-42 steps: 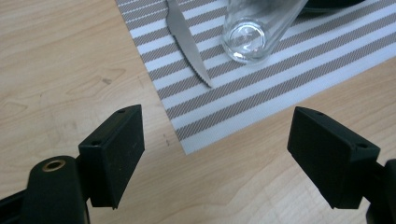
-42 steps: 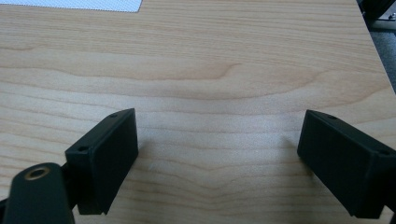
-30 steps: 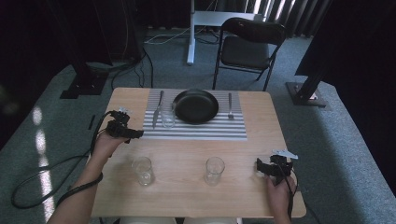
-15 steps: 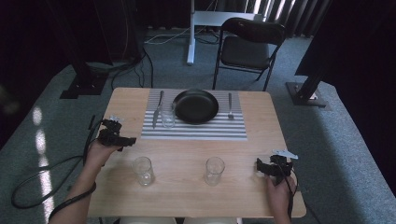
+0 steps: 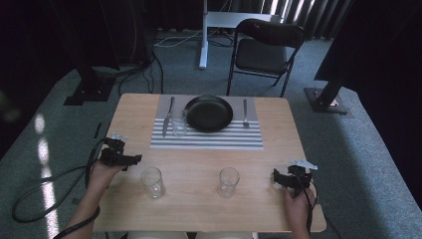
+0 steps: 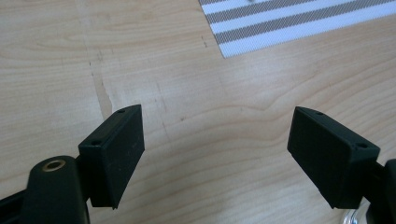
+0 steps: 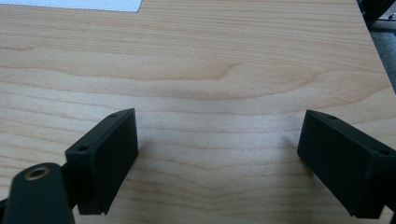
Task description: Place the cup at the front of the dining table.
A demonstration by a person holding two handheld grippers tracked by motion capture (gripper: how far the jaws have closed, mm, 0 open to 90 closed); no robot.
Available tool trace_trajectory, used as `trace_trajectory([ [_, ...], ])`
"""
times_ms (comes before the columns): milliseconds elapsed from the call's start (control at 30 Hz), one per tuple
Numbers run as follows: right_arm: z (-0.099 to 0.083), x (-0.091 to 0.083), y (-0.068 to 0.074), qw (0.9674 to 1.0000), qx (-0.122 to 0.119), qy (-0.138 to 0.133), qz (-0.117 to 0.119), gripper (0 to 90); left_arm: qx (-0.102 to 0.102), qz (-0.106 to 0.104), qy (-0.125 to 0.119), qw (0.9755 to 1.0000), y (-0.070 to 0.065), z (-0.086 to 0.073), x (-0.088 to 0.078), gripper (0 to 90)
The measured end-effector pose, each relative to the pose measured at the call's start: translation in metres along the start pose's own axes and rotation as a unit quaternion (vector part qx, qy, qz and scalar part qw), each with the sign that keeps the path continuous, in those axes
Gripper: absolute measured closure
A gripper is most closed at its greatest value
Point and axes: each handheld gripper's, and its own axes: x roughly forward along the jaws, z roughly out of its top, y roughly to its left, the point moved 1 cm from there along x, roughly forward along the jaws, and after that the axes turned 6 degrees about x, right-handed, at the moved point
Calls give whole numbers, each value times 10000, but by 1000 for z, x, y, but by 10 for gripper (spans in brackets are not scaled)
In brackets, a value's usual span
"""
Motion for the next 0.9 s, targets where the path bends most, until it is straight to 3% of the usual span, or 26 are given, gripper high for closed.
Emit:
trace_trajectory([
  [167,0,0,0,10000,1,1,0,117,13,-44,20,10000,-2,-13,0,194],
  [367,0,0,0,10000,1,0,-1,117,-150,-12,-33,9999,-1,-26,0,194],
  [733,0,0,0,10000,3,0,0,117,-79,165,-39,9998,-11,-53,2,194],
  [900,0,0,0,10000,2,0,1,117,-159,217,-118,9996,-12,-63,2,194],
])
